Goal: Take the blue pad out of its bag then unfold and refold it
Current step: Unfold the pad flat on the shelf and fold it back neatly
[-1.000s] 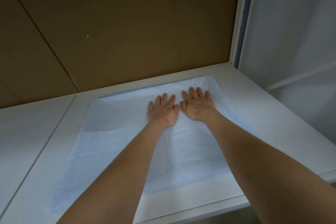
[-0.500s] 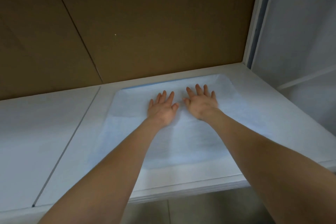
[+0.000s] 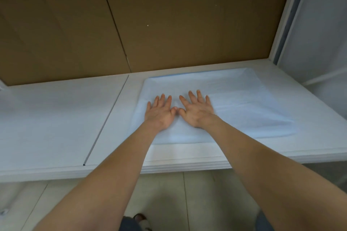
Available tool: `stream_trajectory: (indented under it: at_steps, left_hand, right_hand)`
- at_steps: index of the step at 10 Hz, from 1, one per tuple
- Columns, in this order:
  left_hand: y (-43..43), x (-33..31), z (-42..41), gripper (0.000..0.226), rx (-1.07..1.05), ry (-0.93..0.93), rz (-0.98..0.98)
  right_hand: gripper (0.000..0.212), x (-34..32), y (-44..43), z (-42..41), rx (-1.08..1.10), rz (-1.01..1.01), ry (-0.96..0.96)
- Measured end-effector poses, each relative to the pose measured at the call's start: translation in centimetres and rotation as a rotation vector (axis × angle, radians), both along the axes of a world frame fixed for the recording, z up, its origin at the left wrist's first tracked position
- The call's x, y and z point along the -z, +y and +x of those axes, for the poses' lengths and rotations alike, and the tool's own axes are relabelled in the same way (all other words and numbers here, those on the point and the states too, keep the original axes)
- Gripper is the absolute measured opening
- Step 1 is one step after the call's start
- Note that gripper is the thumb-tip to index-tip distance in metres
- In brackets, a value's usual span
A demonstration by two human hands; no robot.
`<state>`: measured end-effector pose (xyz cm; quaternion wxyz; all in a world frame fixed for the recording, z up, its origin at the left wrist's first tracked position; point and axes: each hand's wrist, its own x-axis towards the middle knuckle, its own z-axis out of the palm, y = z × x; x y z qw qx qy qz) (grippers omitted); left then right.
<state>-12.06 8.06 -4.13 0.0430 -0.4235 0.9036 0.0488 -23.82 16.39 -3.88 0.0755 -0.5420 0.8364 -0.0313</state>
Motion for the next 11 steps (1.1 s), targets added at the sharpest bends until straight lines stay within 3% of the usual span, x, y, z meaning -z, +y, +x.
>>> stream_trajectory:
  at_steps: [11]
  left_hand:
    - [-0.2, 1.8, 0.4, 0.056, 0.023, -0.054, 0.029]
  right_hand:
    - [0.060, 2.0, -0.4, 0.6, 0.007, 0.102, 0.000]
